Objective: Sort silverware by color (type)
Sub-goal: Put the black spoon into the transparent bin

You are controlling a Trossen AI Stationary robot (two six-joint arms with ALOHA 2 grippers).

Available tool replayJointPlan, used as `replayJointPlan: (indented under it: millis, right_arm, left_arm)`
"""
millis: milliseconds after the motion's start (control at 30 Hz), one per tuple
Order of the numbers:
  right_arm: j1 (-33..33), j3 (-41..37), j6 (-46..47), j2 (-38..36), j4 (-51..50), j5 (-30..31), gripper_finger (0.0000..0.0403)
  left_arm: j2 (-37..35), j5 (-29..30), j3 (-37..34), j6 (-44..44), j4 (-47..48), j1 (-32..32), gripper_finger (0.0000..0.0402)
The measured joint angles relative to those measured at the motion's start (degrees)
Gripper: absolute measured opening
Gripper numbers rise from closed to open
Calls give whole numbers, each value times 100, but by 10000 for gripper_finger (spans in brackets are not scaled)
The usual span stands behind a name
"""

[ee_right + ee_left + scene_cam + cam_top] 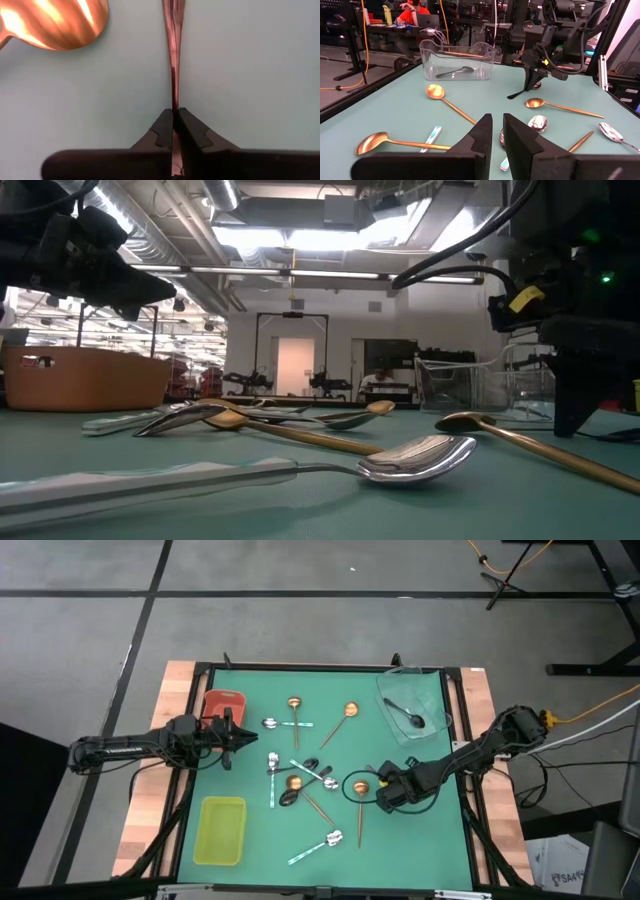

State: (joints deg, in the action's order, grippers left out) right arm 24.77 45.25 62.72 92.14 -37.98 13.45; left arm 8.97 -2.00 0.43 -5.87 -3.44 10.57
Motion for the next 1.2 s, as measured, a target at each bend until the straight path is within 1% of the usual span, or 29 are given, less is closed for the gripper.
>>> replayJointPlan:
  millis: [300, 567, 667, 933, 1100, 1200]
  right_arm:
    - [-9, 50, -32, -169, -141, -28, 4]
    - [-9, 452, -701, -355, -288, -16, 2]
    - [-9, 588, -807, -464, -363, 4, 3]
    - [-7, 1105, -1013, -636, -1142, 204, 2]
    - [-7, 1662, -1314, -654, -1817, 276, 2]
    - [-4, 2078, -1377, -654, -2272, 451, 1]
  left_arm:
    - [1, 1, 2, 0, 0, 2, 39]
    - [1, 2, 1, 0, 0, 1, 39]
    - [2, 0, 2, 0, 0, 2, 39]
    - [1, 2, 2, 0, 1, 2, 39]
    - [2, 0, 2, 0, 0, 0, 39]
    - [1, 1, 2, 0, 2, 1, 39]
